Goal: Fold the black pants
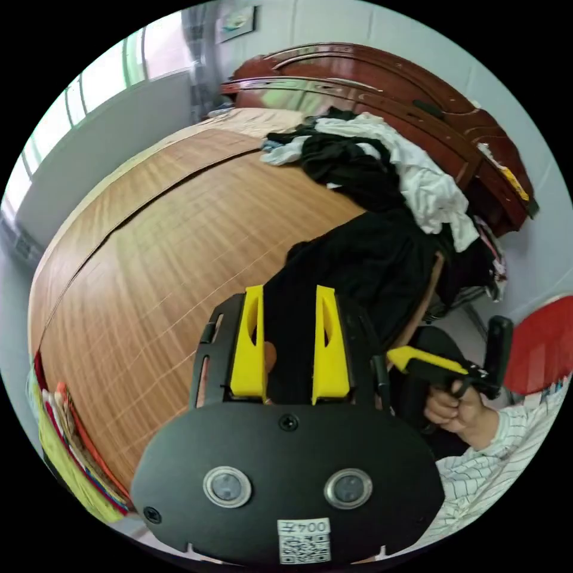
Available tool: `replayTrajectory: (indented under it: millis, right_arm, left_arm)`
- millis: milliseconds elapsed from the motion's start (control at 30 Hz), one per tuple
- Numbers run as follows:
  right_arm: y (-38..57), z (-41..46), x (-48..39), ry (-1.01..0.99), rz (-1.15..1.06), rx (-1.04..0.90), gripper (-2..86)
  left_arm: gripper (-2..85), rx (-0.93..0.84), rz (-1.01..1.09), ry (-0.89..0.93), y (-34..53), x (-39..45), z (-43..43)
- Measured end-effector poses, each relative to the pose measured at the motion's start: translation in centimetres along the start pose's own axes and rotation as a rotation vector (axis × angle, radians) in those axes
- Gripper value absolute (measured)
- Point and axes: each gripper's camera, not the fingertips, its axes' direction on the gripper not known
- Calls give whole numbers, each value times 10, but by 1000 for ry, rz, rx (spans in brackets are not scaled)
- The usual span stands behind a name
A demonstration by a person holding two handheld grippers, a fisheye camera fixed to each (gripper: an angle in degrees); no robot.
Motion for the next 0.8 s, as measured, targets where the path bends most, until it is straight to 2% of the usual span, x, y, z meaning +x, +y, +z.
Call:
replayTrajectory:
  millis: [67,133,233,333,400,500,600,800]
  right_arm:
    - [-3,13,-21,75,-69,-27,-7]
    - [-6,34,-38,129,-126,-70,-7]
    - [-9,75,-67,220,-224,-122,-7]
    - [-10,110,-81,279,-242,-157,-7]
    - [-9,128,-83,307,-228,-185,-7]
    - [2,150,-86,359,-232,-201,-7]
    - [12,161,-100,399,-256,-188,-7]
    - [24,194,-132,417,-308,-251,-7]
  left_arm:
    - [150,-46,-155,-4,46,-43,10]
    - [191,-77,-337,77,83,-81,26]
    - [239,-43,-451,173,97,-92,32]
    - [247,-31,-429,178,94,-75,33]
    - [237,-36,-397,108,91,-63,33]
    - [161,-77,-347,-13,84,-45,31]
    - [107,-32,-307,-12,81,-33,16]
    - [85,20,-355,-26,113,-72,-25]
